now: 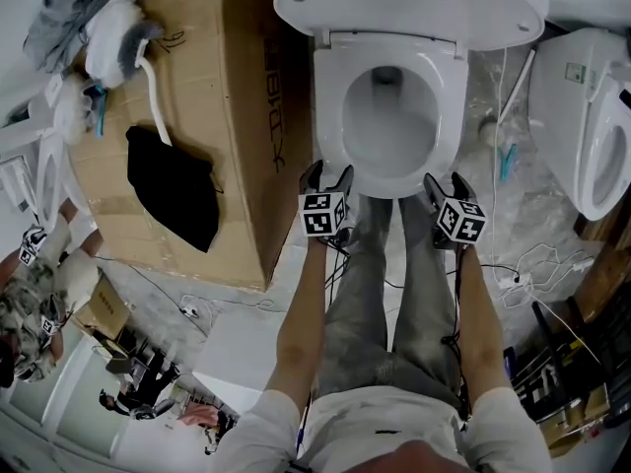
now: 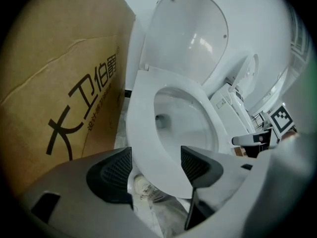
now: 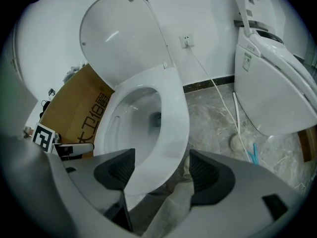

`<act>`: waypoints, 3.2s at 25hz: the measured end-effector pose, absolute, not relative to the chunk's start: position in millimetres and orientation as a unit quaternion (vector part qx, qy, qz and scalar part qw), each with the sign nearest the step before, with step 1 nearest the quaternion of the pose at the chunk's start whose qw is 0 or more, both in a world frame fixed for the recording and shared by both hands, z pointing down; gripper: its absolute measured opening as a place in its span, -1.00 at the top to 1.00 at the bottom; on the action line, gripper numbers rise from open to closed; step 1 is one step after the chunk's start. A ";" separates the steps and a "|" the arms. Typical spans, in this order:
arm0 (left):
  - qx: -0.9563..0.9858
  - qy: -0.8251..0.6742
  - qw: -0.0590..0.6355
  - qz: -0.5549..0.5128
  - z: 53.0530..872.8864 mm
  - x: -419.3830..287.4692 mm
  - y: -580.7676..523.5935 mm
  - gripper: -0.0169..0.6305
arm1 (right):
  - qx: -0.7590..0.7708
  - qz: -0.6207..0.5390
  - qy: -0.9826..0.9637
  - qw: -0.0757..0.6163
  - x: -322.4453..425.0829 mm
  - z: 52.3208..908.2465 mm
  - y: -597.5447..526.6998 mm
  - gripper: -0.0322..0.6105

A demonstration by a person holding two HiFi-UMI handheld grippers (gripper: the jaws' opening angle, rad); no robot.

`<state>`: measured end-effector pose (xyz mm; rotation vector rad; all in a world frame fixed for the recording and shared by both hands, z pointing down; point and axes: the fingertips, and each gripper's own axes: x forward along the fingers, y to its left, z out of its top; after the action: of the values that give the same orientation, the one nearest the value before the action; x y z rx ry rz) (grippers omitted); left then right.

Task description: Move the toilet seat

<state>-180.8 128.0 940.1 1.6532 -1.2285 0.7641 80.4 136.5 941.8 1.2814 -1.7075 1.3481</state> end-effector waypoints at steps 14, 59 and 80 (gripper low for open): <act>0.640 -0.479 0.507 0.323 978.7 -166.6 146.1 -0.09 | 0.466 0.545 -0.626 0.306 63.6 979.6 150.4 -0.16; 0.675 -0.500 0.469 0.274 885.4 -169.3 137.9 -0.09 | 0.494 0.560 -0.605 0.275 70.9 889.4 142.2 0.01; 0.684 -0.523 0.458 0.220 809.0 -169.9 111.4 -0.09 | 0.514 0.542 -0.625 0.228 70.6 813.9 115.4 0.01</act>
<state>-169.9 111.4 809.0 1.6854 -1.2876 0.5419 70.6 115.4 813.9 1.4147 -1.7218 1.4914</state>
